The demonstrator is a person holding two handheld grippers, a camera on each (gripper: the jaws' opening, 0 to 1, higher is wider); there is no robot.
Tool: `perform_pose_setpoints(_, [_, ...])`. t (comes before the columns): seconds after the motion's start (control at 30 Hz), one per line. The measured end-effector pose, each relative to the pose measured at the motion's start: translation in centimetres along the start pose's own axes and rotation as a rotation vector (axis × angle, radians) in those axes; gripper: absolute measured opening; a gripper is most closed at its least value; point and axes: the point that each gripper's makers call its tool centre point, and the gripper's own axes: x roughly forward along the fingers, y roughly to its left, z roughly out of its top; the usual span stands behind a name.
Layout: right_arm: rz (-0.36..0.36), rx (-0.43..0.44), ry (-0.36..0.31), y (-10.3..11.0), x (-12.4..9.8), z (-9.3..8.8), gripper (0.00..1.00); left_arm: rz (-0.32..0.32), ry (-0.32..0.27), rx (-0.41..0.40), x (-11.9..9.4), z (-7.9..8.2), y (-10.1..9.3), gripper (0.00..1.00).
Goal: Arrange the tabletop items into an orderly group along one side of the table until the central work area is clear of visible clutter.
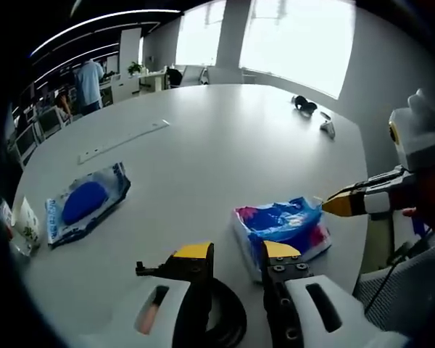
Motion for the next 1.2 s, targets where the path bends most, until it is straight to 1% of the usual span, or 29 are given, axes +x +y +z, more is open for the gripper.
perform_pose_setpoints(0.13, [0.002,0.008,0.016,0.0,0.1,-0.6,0.13,-0.006,0.008,-0.003,0.2,-0.2,-0.2,0.24])
perform_pose_setpoints(0.3, [0.003,0.011,0.020,0.2,0.2,-0.9,0.13,-0.012,0.013,0.008,0.6,-0.3,-0.5,0.24])
perform_pose_setpoints(0.73, [0.001,0.034,0.039,-0.1,0.7,-1.7,0.13,-0.033,0.046,0.019,1.7,-1.2,-1.2,0.24])
perform_pose_setpoints(0.93, [-0.003,0.026,0.052,-0.4,0.9,-1.9,0.13,-0.047,0.056,0.020,2.2,-1.4,-1.5,0.23])
perform_pose_setpoints(0.97, [-0.001,0.016,0.061,-0.3,1.1,-2.0,0.12,-0.049,0.059,0.021,2.3,-1.4,-1.6,0.23])
perform_pose_setpoints(1.2, [0.006,0.019,0.075,0.0,1.5,-2.2,0.12,-0.055,0.075,0.030,2.8,-1.6,-1.7,0.23])
